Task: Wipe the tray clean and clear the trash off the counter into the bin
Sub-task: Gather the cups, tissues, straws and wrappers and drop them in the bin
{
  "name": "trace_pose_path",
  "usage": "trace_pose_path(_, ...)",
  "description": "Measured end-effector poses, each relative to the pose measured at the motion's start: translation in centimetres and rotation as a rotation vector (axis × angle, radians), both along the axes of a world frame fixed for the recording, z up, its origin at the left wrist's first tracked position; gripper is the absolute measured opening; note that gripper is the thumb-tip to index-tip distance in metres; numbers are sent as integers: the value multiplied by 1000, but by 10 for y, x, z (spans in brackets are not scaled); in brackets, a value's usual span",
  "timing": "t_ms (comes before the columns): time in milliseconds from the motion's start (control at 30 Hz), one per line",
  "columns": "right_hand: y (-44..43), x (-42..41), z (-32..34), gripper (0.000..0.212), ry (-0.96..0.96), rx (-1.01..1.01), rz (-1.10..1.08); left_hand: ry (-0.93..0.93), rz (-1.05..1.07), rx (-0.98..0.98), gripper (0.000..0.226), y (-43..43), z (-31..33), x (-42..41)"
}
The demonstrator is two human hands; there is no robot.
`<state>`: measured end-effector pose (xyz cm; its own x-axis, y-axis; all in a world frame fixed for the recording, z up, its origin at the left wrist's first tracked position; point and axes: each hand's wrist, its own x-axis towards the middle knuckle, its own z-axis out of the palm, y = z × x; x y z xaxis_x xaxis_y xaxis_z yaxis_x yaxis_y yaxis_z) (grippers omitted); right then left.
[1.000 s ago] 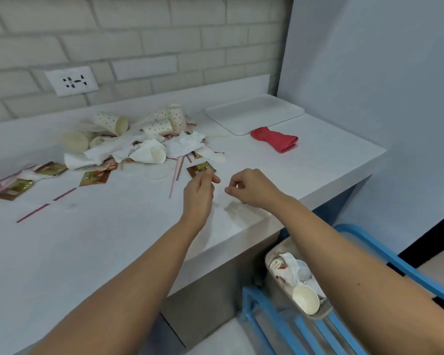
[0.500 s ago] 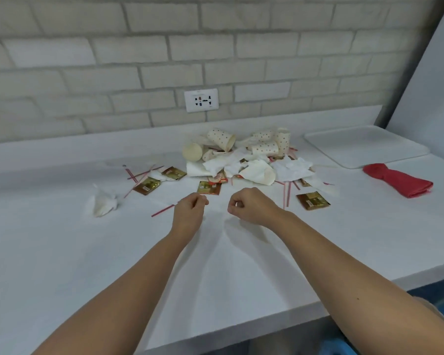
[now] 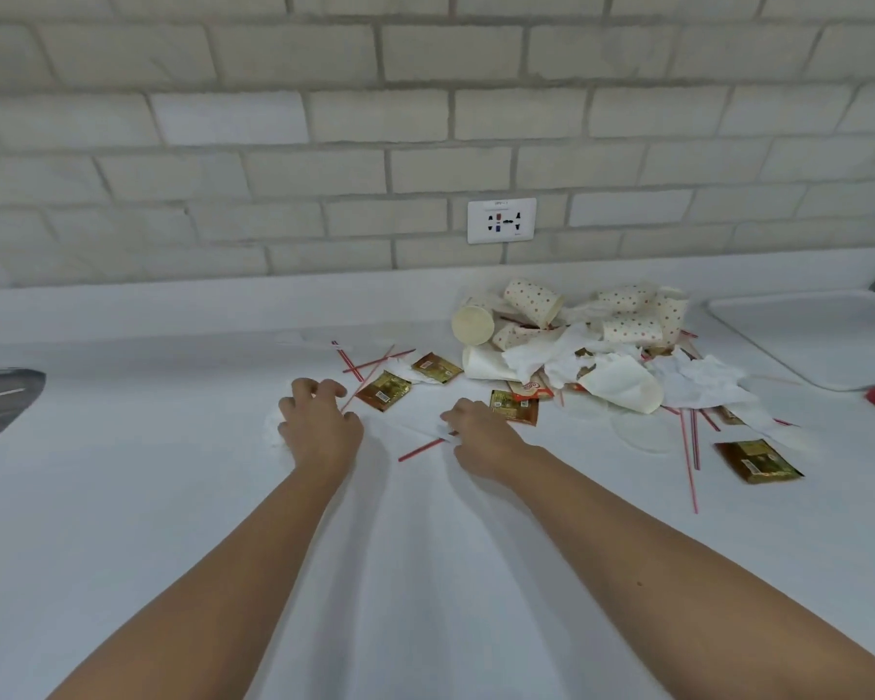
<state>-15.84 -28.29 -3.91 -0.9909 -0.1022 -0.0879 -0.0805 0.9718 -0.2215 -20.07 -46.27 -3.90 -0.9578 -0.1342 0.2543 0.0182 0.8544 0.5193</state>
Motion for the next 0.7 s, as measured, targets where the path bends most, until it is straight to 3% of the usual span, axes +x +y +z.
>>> trace_pose_path(133,-7,-12,-4,33,-24,141,40,-102,72,-78,54,-20,-6,-22)
trace_pose_path(233,-9,-22,0,29,-39,198,57,-265,68,-155,48,-27,-15,-34)
trace_pose_path(333,-11,-28,5,26,-128,246,87,-263,47,-234,39,-24,-23,-39)
trace_pose_path(533,-18,-26,1,30,-213,220,66,-162,76,-59,40,-19,-18,-49)
trace_pose_path(700,-15,-31,1,33,-269,98,6,-58,-17,135,39,10,6,-58)
